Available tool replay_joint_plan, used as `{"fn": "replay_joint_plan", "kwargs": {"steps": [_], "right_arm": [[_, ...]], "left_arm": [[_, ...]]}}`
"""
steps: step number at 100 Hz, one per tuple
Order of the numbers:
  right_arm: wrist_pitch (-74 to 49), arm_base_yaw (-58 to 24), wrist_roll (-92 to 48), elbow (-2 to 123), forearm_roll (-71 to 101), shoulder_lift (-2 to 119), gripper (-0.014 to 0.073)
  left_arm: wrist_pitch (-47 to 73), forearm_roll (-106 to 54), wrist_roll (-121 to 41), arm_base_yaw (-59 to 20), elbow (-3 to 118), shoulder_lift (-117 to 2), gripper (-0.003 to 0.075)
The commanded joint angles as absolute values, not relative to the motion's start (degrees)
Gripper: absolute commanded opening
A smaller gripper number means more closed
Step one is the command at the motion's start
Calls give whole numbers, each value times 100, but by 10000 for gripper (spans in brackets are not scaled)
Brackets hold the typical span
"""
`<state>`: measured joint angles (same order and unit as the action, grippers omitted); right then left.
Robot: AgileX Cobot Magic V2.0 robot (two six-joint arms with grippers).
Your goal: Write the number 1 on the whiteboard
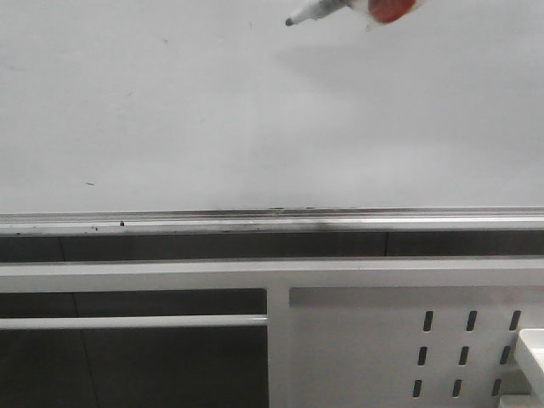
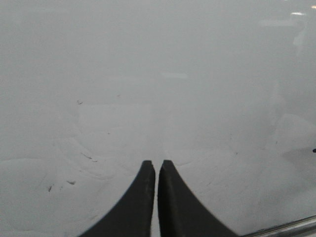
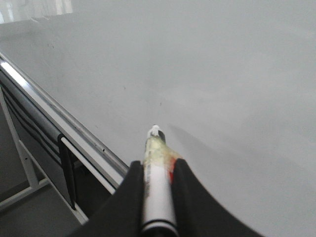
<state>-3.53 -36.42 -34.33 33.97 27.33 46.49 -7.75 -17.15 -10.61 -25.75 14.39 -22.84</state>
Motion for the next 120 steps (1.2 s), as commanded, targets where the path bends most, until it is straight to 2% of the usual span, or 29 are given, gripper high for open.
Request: {"fn": "replay_joint_plan", "kwargs": {"steps": [1,120], "right_arm": [[140,-3567,-3442,3641,2606,4725,-67],[824,-3567,-3490,3740,2345,5283,-69]], "left_arm": [[-1128,-1738,-998,-2545,1590,-2314,-20],[-1139,-1738,-998,-2545,1590,-2314,-20]]}}
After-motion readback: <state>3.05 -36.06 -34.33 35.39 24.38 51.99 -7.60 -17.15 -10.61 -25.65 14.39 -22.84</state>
